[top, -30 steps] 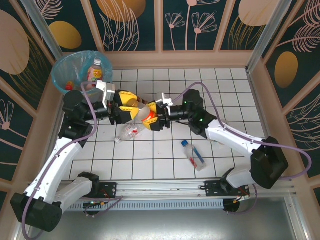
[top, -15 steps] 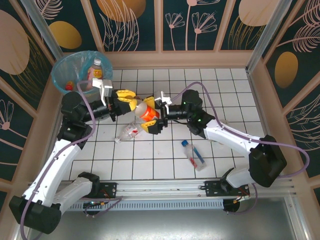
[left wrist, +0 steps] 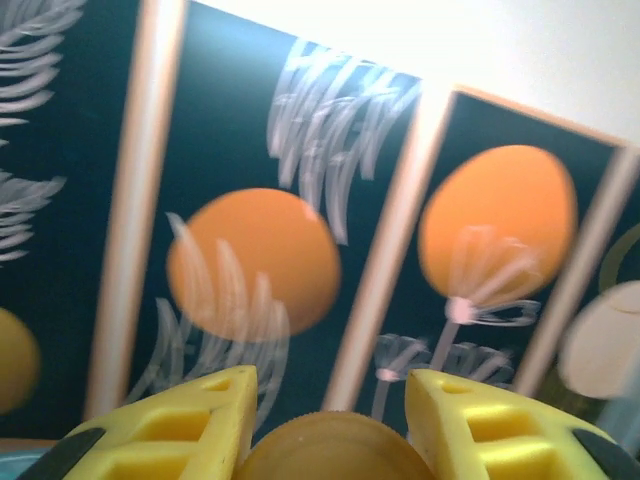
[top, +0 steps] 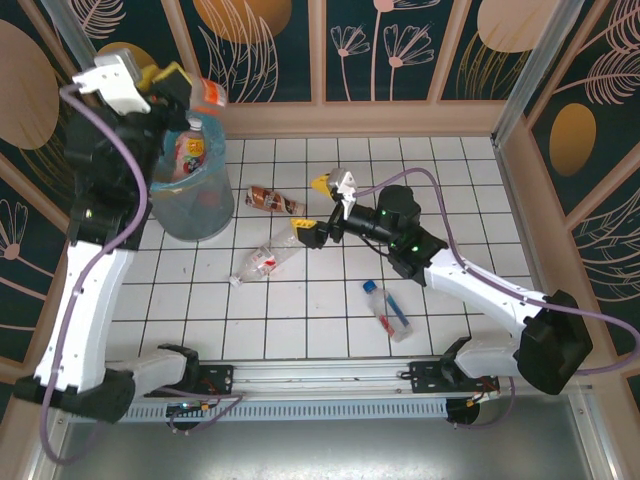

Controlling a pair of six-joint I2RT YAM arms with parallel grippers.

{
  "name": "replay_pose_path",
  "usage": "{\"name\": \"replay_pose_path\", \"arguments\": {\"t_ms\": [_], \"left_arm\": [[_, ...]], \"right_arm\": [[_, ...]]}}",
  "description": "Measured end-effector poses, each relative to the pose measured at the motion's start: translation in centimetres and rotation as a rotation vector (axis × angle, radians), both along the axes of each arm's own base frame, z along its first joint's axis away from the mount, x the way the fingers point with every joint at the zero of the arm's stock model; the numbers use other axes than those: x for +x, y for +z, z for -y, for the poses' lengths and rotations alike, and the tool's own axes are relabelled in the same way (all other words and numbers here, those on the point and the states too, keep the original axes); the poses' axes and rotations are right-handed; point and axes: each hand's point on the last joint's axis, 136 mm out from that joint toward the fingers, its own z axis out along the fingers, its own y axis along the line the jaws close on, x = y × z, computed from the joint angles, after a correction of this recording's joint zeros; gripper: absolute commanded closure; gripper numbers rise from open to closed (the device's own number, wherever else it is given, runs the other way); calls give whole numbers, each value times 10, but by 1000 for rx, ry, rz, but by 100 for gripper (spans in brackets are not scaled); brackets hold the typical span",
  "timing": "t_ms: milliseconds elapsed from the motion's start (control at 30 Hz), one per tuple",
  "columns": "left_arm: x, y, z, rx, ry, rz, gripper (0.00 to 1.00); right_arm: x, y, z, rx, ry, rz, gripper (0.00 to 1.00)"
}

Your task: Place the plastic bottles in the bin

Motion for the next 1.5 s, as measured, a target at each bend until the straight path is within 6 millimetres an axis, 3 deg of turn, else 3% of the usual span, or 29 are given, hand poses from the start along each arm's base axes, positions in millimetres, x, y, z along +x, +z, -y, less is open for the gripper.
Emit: {"name": "replay_pose_path", "arguments": {"t_ms": [133, 333, 433, 633, 667, 767, 800, 967, 1200, 1500], "left_arm": [[47, -32, -38, 39, 176, -131, 100], [98, -109, -76, 148, 336, -364, 100], [107, -132, -99, 180, 403, -431, 100], [108, -157, -136, 227, 506, -490, 100], [108, -163, -140, 236, 514, -505, 92], [112, -180, -148, 256, 524, -540, 35], [114, -186, -150, 262, 520, -550, 33], [119, -204, -147, 263, 487, -562, 39], [121, -208, -141, 260, 450, -544, 65], [120, -246, -122, 237, 331, -612, 67]], "right_arm": [[1, -12, 1, -43, -5, -24, 1], [0, -22, 1, -74, -5, -47, 1], [0, -25, 1, -82, -4, -56, 1], [-1, -27, 1, -89, -1, -63, 1], [-1, -27, 1, -89, -1, -63, 1], [-2, -27, 0, -89, 0, -63, 1], [-2, -27, 0, -89, 2, -63, 1], [-4, -27, -1, -90, 5, -62, 1], [-4, -29, -1, -102, 5, -54, 1], [-4, -32, -1, -109, 3, -60, 1]]}}
